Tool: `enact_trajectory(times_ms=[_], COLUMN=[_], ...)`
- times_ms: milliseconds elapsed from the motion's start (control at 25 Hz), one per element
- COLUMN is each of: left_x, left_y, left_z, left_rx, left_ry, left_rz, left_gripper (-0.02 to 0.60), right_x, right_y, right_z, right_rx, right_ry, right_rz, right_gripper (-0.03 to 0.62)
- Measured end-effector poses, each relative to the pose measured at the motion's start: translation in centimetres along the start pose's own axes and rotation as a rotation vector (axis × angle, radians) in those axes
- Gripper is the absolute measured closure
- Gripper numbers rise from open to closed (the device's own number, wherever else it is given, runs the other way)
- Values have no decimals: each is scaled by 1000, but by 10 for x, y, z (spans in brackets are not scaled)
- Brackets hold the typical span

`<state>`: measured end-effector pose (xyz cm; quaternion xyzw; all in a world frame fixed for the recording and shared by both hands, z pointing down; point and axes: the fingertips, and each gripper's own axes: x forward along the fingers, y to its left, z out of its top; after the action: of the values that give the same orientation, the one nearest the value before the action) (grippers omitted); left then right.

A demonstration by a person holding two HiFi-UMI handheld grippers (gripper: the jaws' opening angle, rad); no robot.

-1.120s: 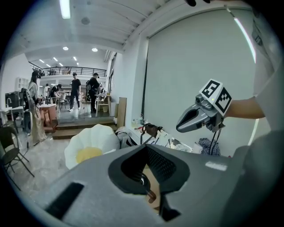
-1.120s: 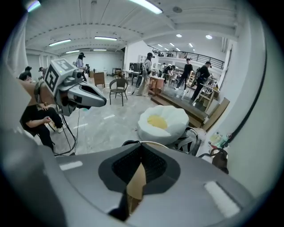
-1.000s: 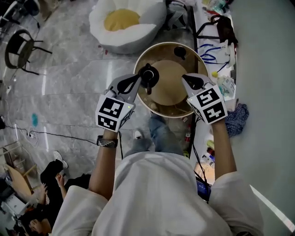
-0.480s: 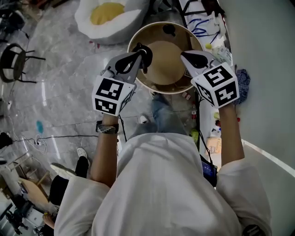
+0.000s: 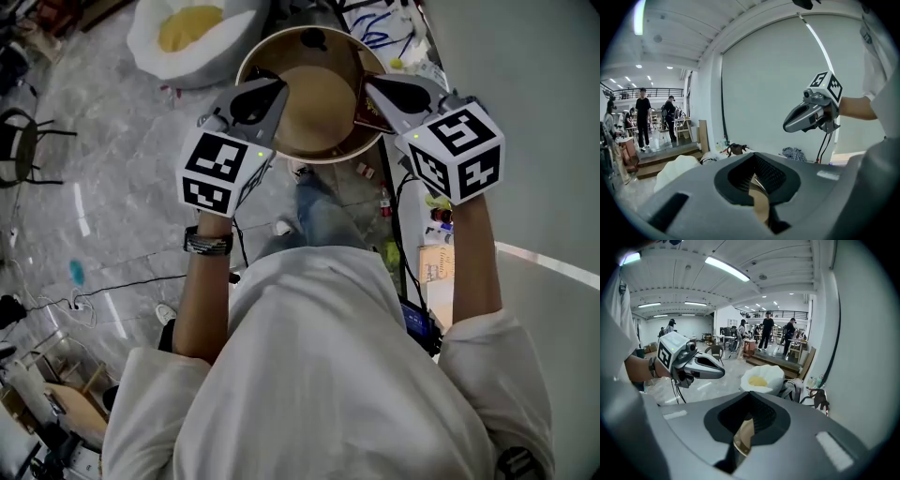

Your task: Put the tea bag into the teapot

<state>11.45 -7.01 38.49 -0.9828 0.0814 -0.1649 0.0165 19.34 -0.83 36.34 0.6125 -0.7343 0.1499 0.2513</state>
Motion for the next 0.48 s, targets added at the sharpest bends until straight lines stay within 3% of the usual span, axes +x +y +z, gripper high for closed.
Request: enact_trajectory(times_ms=[480], left_x=[-68], left_y=[-23], left_z=[52], left_rx=[77], left_ry=[-94], left_rz=[34], left_gripper=[575], right_x=[-64], right_y=[48], right_z=[38], right_rx=[26], right_ry=[-162], right_rz=[-74], right_gripper=[588])
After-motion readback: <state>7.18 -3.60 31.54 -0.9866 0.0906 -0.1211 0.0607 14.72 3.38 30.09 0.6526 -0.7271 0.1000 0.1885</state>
